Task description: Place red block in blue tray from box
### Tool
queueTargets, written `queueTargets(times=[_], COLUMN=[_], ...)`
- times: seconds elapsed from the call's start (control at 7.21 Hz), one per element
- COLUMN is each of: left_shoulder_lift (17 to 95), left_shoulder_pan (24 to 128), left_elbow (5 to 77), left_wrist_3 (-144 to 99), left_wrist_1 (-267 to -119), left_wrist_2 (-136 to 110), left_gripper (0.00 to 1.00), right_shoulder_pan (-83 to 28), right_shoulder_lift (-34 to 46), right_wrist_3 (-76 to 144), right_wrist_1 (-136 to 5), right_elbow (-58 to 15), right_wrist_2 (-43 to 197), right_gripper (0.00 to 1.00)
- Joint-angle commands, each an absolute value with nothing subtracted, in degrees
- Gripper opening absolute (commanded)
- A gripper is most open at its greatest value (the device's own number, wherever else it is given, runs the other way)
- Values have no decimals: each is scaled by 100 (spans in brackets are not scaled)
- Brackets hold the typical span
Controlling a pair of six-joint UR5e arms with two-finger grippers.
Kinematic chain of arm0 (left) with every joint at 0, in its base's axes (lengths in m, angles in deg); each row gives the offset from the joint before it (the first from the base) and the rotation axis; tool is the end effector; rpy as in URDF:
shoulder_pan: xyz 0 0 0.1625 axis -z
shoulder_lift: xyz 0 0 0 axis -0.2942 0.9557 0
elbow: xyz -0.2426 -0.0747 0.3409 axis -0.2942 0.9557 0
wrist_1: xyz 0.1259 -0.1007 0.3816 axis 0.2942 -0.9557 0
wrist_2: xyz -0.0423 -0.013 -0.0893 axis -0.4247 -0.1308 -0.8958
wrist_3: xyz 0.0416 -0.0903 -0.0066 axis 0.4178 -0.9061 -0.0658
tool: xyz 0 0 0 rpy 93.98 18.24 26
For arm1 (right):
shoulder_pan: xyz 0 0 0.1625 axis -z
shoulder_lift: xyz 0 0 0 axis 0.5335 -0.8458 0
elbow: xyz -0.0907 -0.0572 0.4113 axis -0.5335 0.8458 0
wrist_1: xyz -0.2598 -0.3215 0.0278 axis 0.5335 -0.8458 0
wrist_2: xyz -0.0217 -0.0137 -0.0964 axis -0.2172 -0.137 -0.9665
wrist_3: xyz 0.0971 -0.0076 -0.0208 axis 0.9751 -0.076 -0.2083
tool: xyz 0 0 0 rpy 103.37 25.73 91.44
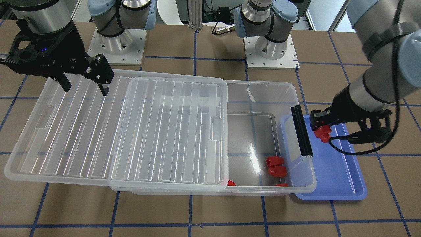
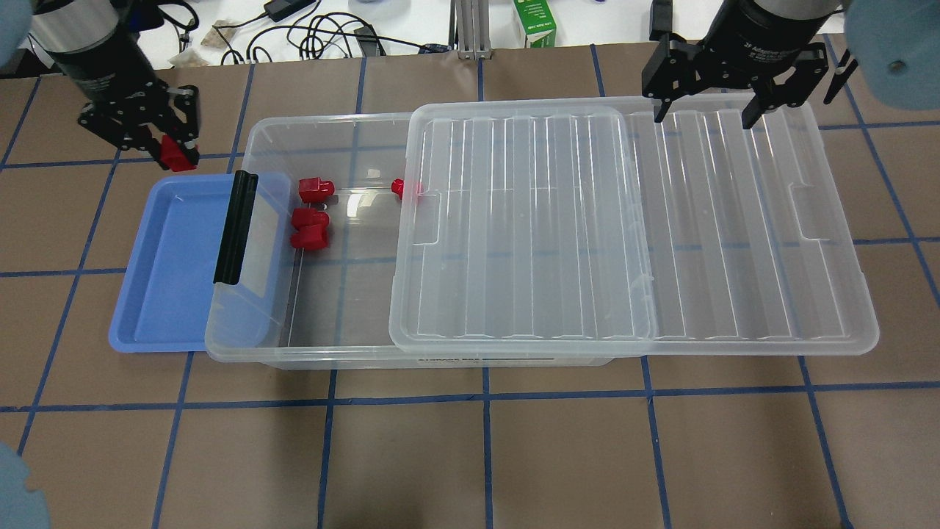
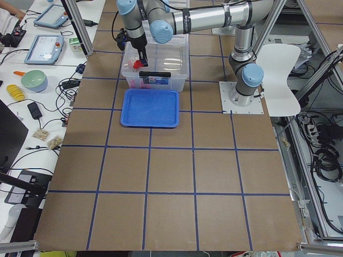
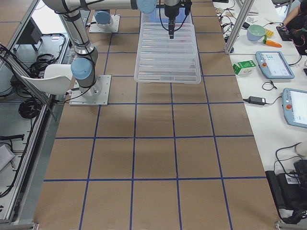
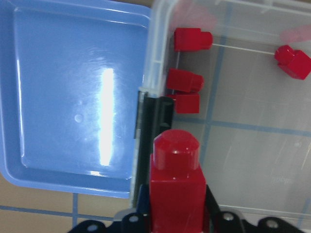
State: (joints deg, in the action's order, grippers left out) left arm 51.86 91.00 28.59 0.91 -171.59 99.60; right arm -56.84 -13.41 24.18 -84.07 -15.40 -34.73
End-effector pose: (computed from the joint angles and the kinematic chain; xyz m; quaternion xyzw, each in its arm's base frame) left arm 0.0366 -0.6002 0.4334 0.0632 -0.9953 -0.0737 0.0066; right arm 0.1269 -0.5141 0.5150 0.0654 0.9960 -0.0601 0.0120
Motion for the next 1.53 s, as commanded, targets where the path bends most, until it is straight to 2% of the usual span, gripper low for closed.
queueTargets(times=[0.0,0.28,0.69,1.11,1.39], left_shoulder_lift=[5327,5625,6091,6479,6488], left_shoulder_pan=[8420,8312,8312,8312,8312], left_elbow=[2958,3359,4353,4540,4584], left_wrist_3=[1258,1324,1421,1438,1508], left_wrist_1=[-17052,-16536,-14769,-14704,-14756], left_wrist_2=[10080,10063,10072,10019,10010], left_gripper=[0,0,0,0,29], right_shoulder_pan=[-5679,-5679,-5679,-5670,-5653], right_shoulder_lift=[-1338,-1338,-1338,-1338,-1338], right_wrist_3=[2403,2403,2394,2394,2377], right_wrist_1=[-8402,-8402,-8394,-8394,-8376], right_elbow=[-1543,-1543,-1552,-1543,-1534], right_wrist_2=[-3471,-3471,-3471,-3471,-3480], right_gripper=[100,100,100,100,100])
